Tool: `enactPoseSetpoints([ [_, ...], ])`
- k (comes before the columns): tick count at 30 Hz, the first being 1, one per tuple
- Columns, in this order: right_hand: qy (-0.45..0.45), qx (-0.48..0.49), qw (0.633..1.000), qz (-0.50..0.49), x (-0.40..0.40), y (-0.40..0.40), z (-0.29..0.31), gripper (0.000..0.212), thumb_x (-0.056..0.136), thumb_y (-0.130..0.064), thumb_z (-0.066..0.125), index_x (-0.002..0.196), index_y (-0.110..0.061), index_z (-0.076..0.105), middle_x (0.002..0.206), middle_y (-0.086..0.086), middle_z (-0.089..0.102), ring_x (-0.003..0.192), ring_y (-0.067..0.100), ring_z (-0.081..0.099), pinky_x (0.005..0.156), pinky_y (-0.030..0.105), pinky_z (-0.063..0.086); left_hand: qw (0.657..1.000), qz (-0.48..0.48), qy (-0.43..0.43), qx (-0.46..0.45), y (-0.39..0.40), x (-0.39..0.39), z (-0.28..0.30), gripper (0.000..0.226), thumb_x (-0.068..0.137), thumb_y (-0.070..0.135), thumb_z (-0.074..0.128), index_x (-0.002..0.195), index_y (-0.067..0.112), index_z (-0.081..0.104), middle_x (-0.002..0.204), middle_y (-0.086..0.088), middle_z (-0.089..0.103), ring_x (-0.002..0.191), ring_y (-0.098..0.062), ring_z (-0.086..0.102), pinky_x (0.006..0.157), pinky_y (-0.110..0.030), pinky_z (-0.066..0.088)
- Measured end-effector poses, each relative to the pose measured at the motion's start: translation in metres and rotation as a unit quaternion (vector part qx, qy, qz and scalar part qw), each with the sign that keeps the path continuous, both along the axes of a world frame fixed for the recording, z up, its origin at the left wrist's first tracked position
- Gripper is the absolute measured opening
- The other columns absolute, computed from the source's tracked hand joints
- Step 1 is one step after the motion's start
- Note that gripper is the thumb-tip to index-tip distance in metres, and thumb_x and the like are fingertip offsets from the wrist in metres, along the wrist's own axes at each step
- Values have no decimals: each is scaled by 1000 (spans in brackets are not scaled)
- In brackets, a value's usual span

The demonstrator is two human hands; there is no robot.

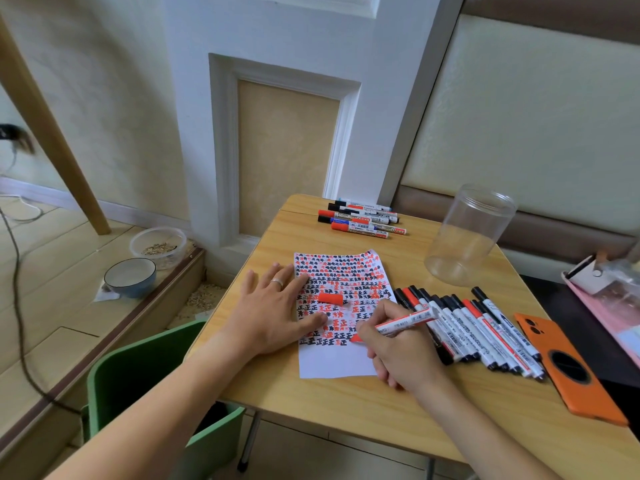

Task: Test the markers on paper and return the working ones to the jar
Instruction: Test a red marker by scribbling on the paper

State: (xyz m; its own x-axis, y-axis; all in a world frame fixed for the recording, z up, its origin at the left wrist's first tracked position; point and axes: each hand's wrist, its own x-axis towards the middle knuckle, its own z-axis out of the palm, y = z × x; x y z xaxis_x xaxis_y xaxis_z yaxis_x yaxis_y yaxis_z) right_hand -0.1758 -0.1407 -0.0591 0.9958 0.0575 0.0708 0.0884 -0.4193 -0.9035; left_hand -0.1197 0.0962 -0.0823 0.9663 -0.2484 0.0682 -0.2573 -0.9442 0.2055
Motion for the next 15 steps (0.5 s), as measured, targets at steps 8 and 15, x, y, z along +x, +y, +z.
enactPoseSetpoints([
  [8,3,-8,1000,7,0,-1,-1,28,95,-27,70,73,-22,53,56,10,60,40,26,49,40,24,31,1000,-1,-1,-4,0,-1,0,99,80,94,17,161,38,11,171,4,6,157,-18,-5,125,-56,-7],
  [15,9,-4,1000,-9,1,1,-1,30,95,-26,69,71,-25,52,56,10,59,39,25,48,39,24,31,1000,0,-1,-4,0,0,0,99,80,94,18,161,38,11,171,5,7,157,-18,-5,125,-55,-6],
])
